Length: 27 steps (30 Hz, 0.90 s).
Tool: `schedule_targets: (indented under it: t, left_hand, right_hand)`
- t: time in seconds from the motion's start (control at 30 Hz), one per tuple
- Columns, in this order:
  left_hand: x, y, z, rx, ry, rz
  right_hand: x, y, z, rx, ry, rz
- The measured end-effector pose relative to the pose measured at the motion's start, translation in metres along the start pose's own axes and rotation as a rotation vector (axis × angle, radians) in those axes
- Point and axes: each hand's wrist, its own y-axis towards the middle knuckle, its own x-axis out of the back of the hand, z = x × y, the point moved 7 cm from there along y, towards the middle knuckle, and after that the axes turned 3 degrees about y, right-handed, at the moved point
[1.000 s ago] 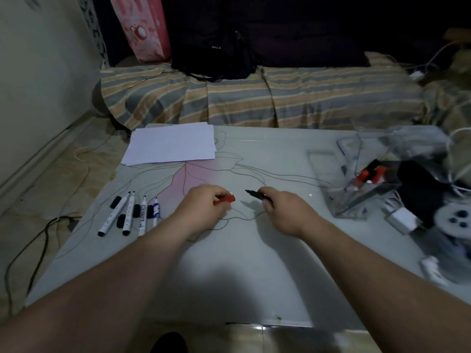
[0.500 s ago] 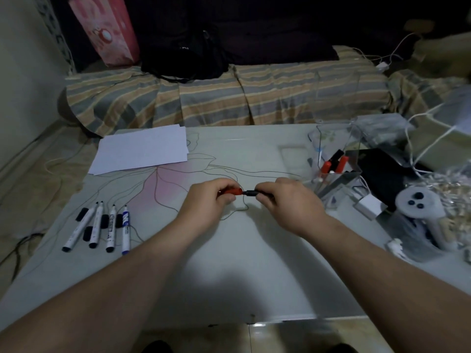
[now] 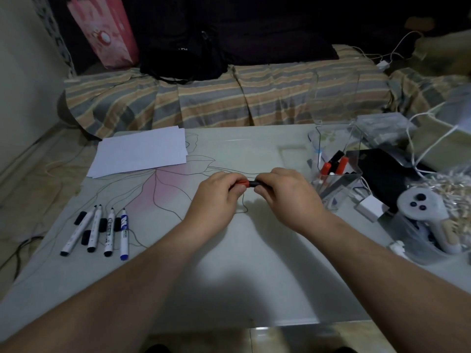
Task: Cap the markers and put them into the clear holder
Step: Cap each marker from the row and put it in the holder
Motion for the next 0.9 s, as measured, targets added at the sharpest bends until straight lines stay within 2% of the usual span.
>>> schedule_targets:
  t: [0.13, 0.47, 0.6, 0.7, 0.8, 0.83, 0.9]
  left_hand:
    - [0.005, 0.001, -0.010, -0.017, -0.038, -0.027]
    - [0.014, 0.004, -0.010, 0.037, -0.027, -0.009]
    - [0.008, 0.002, -0.013, 0.065, -0.021, 0.054]
    - [-0.002, 0.001, -0.012, 0.258, -0.333, 0.025]
    - [-0.014, 0.010, -0.027, 0.296, -0.606, -0.072]
    - [-0.017, 0.013, -0.036, 0.273, -0.646, -0.093]
    - [-0.022, 0.018, -0.055, 0.215, -0.618, -0.103]
  right_hand:
    - [0.003, 0.005, 0.010, 0.071, 0.011, -0.020]
    - [0.012, 0.005, 0.018, 0.073, 0.074, -0.059]
    - [0.008, 0.001, 0.014, 0.009, 0.037, 0.039]
    - [0.012, -0.003, 0.002, -0.025, -0.069, 0.153]
    - [0.039, -0.005, -0.010, -0.063, 0.095, 0.227]
    - [0.054, -0.006, -0.017, -0.096, 0.177, 0.182]
    - [0.090, -0.008, -0.039, -0.176, 0.259, -0.024]
